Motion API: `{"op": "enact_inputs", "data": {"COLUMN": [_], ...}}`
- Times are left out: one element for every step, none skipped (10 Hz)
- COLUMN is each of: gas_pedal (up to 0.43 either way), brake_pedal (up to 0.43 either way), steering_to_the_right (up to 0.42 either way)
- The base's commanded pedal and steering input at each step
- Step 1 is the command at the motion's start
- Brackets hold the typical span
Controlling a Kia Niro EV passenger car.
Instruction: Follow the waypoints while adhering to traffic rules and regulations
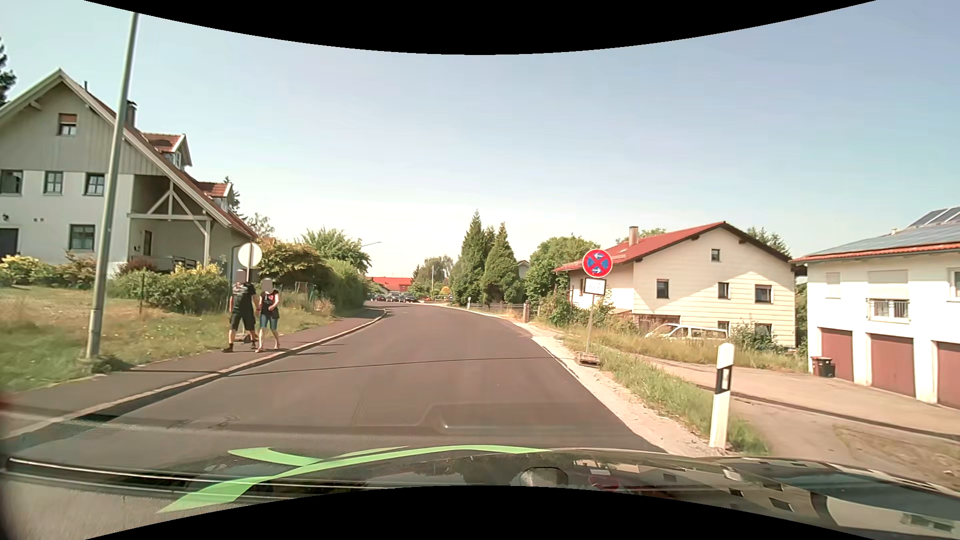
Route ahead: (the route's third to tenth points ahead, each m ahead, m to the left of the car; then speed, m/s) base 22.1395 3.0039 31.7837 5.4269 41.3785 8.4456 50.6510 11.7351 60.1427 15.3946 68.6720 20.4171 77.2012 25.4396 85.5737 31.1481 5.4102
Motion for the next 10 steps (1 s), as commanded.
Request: {"op": "enact_inputs", "data": {"gas_pedal": [0.260, 0.248, 0.248, 0.240, 0.240, 0.209, 0.197, 0.197, 0.177, 0.177], "brake_pedal": [0.000, 0.000, 0.000, 0.000, 0.000, 0.000, 0.000, 0.000, 0.000, 0.000], "steering_to_the_right": [-0.032, -0.035, -0.035, -0.038, -0.040, -0.040, -0.041, -0.040, -0.041, -0.041]}}
